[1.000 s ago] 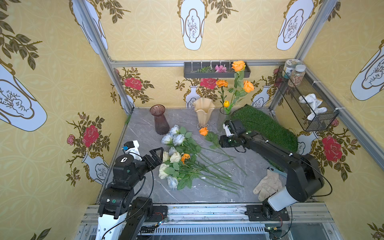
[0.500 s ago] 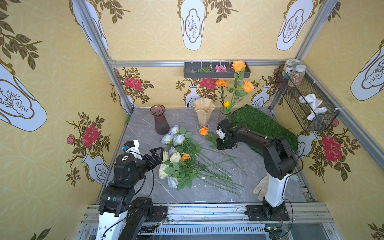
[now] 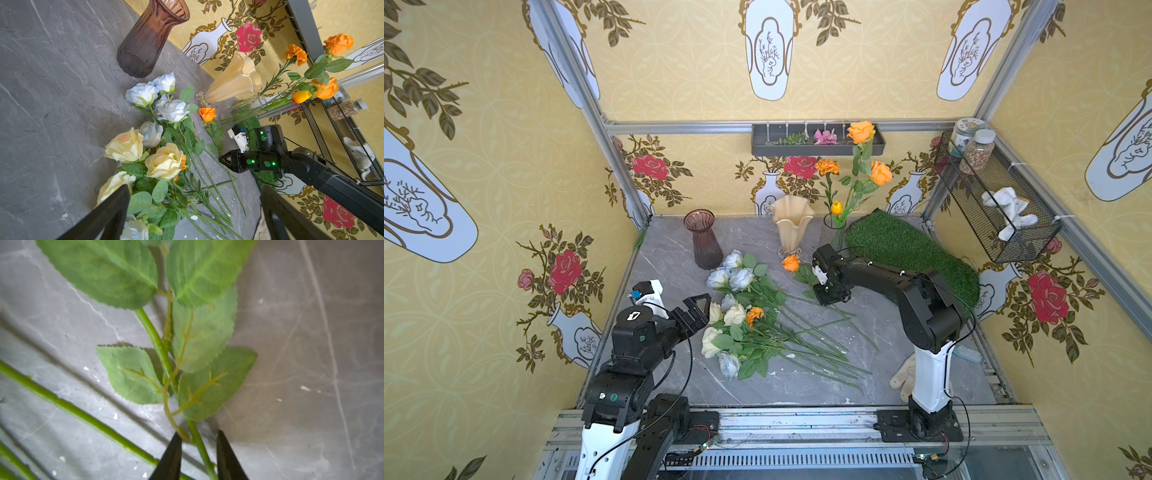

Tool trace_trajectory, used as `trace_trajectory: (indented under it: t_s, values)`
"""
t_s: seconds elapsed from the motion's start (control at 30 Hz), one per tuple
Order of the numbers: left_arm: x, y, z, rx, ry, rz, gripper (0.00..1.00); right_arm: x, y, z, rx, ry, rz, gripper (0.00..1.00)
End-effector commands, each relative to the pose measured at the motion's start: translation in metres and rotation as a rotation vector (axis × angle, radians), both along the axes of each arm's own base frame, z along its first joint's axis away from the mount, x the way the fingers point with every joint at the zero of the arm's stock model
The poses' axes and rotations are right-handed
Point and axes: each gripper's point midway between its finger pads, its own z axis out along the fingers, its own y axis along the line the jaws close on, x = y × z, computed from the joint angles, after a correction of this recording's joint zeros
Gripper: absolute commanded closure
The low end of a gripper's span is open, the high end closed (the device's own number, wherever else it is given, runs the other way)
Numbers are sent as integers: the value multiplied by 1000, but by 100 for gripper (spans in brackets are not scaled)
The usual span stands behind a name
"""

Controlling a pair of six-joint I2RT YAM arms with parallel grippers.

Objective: Arrange the flowers in different vases according to their colors
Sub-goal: Pick up the flower at the center of the board.

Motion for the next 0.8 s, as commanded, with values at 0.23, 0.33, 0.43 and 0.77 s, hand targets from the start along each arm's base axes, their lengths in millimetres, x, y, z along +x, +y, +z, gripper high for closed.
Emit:
trace_trajectory:
  t_s: [0.23,0.33,0.43,0.77]
  values:
    - [2,0,3,2,-18,-2,0,-3,18,35,-172,-194,248,100]
    - [2,0,2,4,-17,-1,0,0,23,56,-215,-281,283,100]
    - [2,0,2,3,-17,-1,0,3,26,81,-213,-359,285,100]
    - [3,0,2,3,-11,1,0,3,43,263,319,-946,139,100]
